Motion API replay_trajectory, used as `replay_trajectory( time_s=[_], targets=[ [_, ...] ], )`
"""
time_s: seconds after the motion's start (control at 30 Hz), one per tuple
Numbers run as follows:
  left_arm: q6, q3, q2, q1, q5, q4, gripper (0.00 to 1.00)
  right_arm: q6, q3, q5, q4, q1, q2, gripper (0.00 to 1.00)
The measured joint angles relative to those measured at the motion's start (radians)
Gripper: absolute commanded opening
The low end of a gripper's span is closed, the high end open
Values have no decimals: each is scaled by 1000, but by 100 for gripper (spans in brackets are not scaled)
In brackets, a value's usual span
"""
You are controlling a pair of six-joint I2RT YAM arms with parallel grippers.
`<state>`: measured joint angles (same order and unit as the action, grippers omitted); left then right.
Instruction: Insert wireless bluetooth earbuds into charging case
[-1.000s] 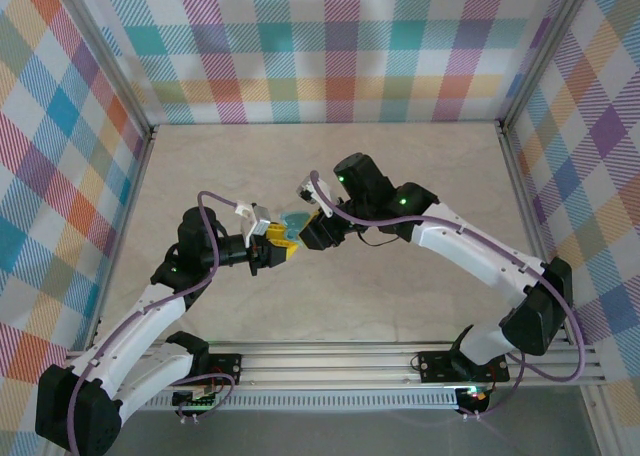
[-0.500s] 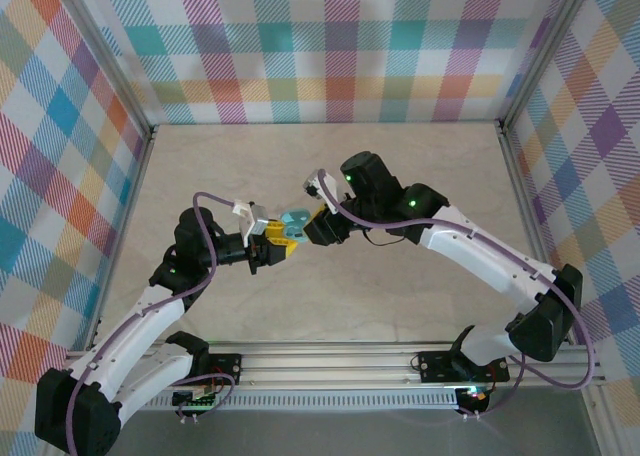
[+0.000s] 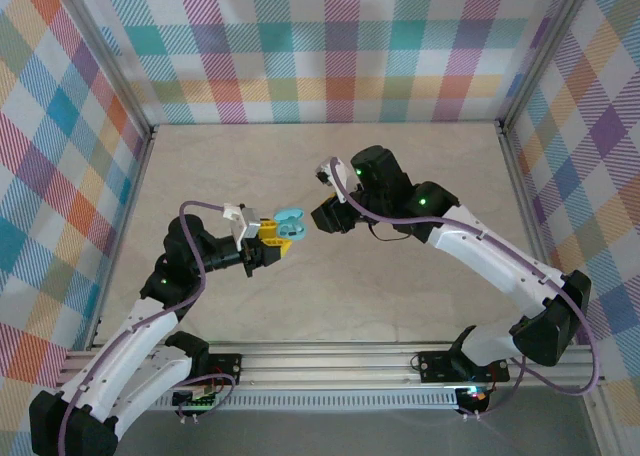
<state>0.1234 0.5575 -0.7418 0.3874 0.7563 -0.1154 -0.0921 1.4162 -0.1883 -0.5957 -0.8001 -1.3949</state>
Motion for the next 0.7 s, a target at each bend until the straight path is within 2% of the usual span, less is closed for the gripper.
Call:
replay_trajectory(
  time_s=[0.1, 0.3, 0.47, 0.7],
  targets=[
    [0, 0, 32, 0, -55, 50, 0, -50, 0, 6, 8, 29, -1, 36],
    [0, 0, 93, -1, -176, 167, 0, -126, 4, 33, 16, 77, -56, 44],
    [5, 0, 162, -4, -267, 251, 0, -148, 80, 28, 2, 78, -239, 48],
    [4, 0, 288, -4, -407, 360, 0, -218, 309, -15, -54, 78, -549, 49]
  ],
)
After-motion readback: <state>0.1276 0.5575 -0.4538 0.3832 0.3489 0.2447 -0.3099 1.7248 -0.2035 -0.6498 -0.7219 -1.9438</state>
